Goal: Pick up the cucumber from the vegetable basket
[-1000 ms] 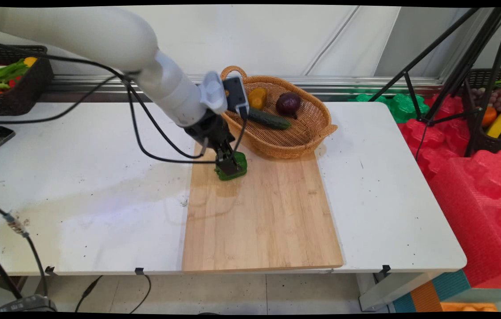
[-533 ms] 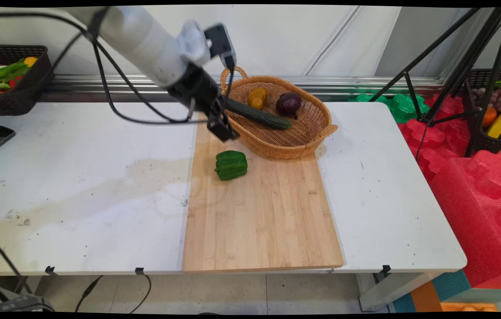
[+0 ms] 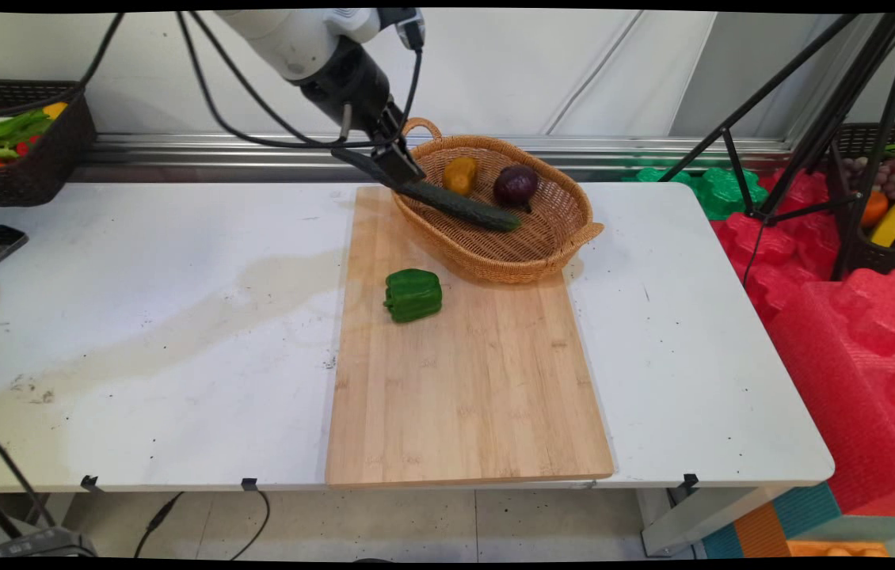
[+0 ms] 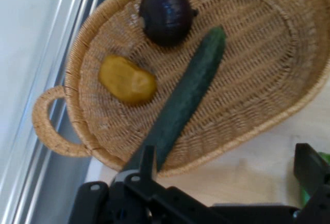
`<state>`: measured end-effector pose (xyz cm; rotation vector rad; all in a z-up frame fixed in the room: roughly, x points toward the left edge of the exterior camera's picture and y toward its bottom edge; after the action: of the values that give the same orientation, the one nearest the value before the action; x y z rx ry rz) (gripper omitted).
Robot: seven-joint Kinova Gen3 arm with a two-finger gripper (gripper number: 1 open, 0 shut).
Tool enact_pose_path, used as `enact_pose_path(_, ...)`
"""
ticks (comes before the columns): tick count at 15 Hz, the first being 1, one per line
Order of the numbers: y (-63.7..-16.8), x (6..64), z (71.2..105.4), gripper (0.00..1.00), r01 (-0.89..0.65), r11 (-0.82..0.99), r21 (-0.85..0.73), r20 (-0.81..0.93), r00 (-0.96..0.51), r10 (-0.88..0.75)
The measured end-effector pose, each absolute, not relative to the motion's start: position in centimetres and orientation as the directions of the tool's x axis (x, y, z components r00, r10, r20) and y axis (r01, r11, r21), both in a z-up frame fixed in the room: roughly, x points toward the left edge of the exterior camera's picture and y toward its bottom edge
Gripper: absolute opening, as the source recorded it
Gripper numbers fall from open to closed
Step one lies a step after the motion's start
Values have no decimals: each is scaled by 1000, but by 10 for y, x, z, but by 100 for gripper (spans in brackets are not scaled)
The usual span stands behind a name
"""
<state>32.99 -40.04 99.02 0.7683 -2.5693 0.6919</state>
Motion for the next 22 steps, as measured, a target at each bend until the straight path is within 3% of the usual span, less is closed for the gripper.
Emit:
enact_pose_path(13,-516,289,899,100,-453,823,-343,303,-883,-359)
enact_pose_path(22,-554,282,859,100,-395,864,-313,220,-915,-339)
